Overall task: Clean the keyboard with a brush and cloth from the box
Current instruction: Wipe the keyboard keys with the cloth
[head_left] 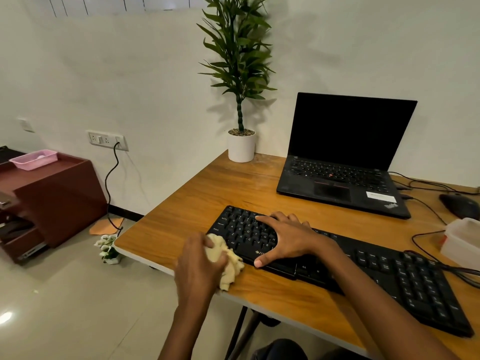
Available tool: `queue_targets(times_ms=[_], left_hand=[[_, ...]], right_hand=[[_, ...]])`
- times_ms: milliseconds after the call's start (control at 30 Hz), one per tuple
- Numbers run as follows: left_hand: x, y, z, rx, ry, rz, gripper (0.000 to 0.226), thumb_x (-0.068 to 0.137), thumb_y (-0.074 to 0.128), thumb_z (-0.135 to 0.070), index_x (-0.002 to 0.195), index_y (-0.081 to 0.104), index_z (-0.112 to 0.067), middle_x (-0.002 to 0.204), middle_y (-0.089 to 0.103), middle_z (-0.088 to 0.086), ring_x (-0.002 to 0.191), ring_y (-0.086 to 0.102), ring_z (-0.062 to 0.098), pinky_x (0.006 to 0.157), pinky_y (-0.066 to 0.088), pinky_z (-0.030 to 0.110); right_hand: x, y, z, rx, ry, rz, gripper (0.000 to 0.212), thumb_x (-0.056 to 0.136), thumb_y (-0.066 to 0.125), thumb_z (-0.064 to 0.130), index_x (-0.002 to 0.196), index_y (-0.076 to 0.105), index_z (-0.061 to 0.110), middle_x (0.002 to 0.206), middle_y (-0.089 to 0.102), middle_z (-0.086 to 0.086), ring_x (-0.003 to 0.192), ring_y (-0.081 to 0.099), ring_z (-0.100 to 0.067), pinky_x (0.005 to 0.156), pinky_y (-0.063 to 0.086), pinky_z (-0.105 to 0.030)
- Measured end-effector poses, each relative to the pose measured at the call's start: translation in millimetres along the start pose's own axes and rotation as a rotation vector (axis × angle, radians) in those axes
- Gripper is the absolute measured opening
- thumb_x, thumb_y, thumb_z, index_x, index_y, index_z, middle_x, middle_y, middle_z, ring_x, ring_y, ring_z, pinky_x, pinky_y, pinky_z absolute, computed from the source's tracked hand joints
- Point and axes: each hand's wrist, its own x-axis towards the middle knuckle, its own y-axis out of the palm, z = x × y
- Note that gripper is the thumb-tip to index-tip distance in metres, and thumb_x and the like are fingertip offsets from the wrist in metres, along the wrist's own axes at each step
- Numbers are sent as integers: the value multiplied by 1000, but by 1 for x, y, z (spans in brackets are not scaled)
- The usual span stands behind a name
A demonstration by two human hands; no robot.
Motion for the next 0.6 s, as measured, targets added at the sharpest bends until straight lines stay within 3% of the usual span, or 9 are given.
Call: queue_targets(times_ms=[100,233,400,600], left_hand=[[0,2,-1,-29,16,38,33,72,73,-21,85,43,-25,84,49,-8,78,53,20,71,47,40],[14,-7,7,-50,-66,-87,32,71,75,-19,86,48,-21,87,51,-3,80,51,21,68,41,34],[-2,7,-2,-42,78,20,33,71,75,-19,82,44,-25,80,47,-11,79,51,17,65,39,32],[15,-1,7,-38,-58,-71,34,70,76,-19,85,46,-23,85,52,-2,78,52,21,70,44,37]], right_hand=[[0,-2,1,10,0,8,112,53,64,79,143,6,47,155,6,5,138,11,-28,107,18,-54],[-2,-3,1,17,-4,10,111,55,65,76,144,7,44,155,7,5,138,12,-28,108,19,-55],[-2,-4,2,24,-7,9,111,55,67,75,143,6,45,154,8,5,138,12,-29,107,19,-55],[-2,-5,3,37,-12,4,110,57,68,73,143,7,44,153,12,4,136,16,-29,107,21,-54]])
